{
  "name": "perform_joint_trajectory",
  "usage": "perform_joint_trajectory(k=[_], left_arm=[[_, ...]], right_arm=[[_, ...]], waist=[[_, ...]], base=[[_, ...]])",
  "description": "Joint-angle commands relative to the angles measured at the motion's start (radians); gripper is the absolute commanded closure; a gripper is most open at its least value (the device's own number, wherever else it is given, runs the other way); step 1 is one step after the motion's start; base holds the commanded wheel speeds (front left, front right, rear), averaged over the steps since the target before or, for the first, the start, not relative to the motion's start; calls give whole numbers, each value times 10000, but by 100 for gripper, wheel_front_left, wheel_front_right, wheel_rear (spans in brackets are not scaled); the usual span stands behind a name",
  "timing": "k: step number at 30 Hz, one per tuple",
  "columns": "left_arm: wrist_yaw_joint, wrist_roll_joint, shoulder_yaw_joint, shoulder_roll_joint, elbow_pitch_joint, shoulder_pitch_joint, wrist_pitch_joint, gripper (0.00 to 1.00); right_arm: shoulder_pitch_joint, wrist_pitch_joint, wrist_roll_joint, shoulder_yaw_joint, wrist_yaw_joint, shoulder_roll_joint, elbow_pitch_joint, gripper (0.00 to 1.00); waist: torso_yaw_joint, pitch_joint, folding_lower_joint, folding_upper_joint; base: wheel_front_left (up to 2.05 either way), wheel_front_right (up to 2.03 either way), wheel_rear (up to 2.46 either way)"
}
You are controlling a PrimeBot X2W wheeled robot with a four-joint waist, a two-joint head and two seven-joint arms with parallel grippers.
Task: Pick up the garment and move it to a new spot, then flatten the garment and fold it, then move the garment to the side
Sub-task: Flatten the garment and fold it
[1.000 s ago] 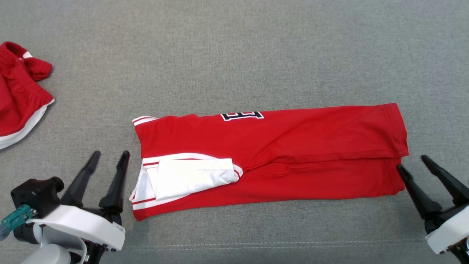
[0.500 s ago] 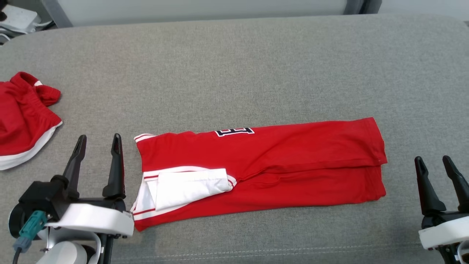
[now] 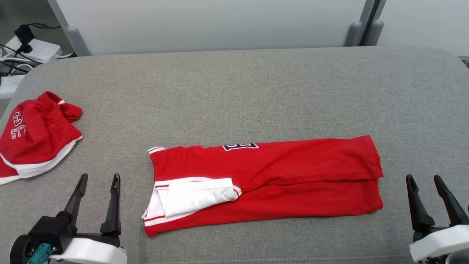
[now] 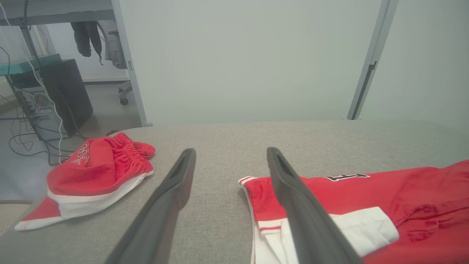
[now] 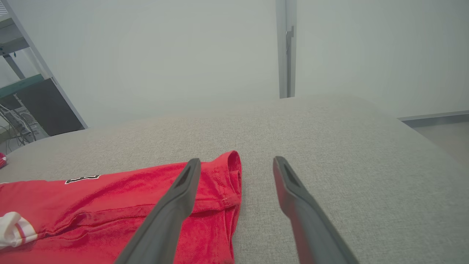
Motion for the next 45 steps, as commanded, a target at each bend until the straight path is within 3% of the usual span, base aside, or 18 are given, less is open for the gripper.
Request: perform_joint_trajectory(k=[1,9,19,28,45], left_arm=[[-236,193,609,84,-99,-204,-89,0],[-1053,1029,1390,-772,269,14,-89,0],[-1797,1552,1707,-1416,634,-163,-89,0],[-2181,1957,1863,-1745,789,-635,-89,0],[-2811,2558,2273,-2340,1187,-1182,-89,0]], right_arm=[[100,59,-119,64,42,-140,-112,0],[38,370,-76,72,42,-133,372,0],[-630,731,324,149,42,-515,1191,0],[-1958,1410,821,685,42,-1029,2282,0],[-3343,2863,2457,2314,42,-1288,4509,0]], waist=[[86,-152,0,0],[230,-333,0,0],[593,-142,0,0],[861,310,0,0],[1203,905,0,0]], base=[[0,0,0],[0,0,0],[0,0,0],[0,0,0],[0,0,0]])
